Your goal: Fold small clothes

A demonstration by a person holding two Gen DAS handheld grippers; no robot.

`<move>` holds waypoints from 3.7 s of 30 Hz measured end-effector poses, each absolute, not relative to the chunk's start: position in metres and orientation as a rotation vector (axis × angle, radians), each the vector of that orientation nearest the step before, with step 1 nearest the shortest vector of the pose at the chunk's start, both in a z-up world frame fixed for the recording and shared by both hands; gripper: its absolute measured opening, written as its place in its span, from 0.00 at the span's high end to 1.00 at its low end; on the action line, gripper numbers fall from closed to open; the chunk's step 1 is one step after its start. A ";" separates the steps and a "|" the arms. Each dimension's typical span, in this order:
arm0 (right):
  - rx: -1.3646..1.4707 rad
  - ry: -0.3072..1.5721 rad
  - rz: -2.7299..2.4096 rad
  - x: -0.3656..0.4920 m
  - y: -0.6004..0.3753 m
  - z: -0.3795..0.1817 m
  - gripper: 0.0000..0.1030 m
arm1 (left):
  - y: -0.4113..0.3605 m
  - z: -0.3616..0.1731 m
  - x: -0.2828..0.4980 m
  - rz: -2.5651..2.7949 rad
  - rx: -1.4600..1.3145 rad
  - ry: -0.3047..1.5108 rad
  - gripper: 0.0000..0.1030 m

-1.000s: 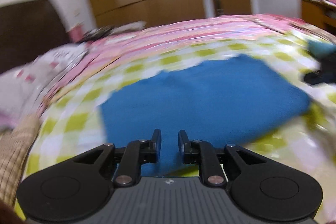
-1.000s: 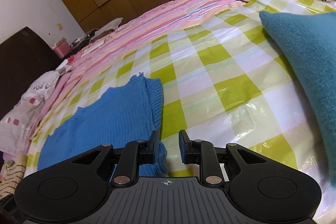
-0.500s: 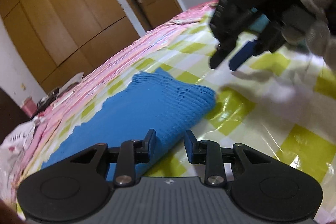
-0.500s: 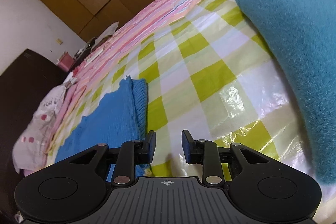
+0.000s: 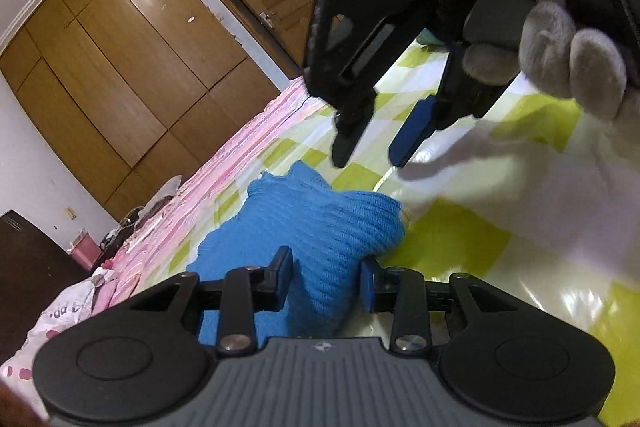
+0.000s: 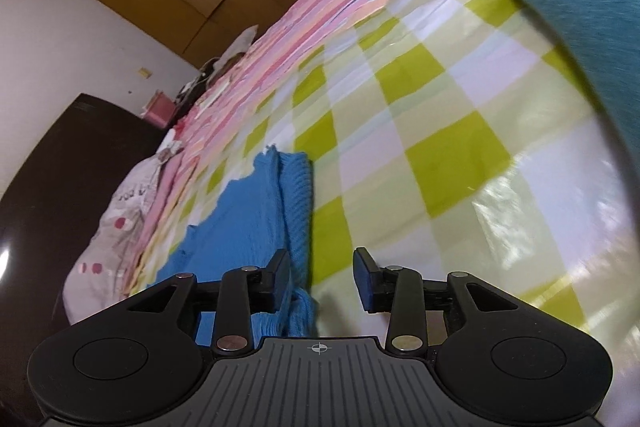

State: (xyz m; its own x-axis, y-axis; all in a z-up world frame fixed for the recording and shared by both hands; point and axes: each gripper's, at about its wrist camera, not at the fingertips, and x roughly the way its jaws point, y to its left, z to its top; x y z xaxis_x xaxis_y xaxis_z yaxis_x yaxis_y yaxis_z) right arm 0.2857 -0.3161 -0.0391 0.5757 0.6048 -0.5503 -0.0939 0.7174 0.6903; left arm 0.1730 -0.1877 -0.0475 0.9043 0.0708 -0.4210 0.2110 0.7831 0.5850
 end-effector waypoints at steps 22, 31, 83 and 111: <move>0.749 0.909 0.562 0.351 -0.272 -0.058 0.62 | -0.163 -0.021 0.172 -0.131 0.442 0.448 0.82; 0.754 0.890 0.531 0.336 -0.271 -0.043 0.85 | -0.127 0.006 0.174 -0.144 0.255 0.471 0.83; 0.117 0.956 0.796 0.266 0.070 0.001 0.86 | 0.103 0.012 0.069 0.127 -0.232 0.605 0.84; -0.066 0.829 0.716 0.224 -0.051 0.032 0.83 | 0.107 0.021 0.133 0.226 -0.171 0.568 0.82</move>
State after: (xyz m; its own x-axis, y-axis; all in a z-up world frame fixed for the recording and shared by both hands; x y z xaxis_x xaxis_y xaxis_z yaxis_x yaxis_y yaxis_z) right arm 0.2235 -0.0506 0.0320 0.4578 0.5557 -0.6940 -0.6051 0.7666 0.2146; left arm 0.1335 0.1069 0.0213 0.8194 0.1643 -0.5491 -0.2583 0.9611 -0.0978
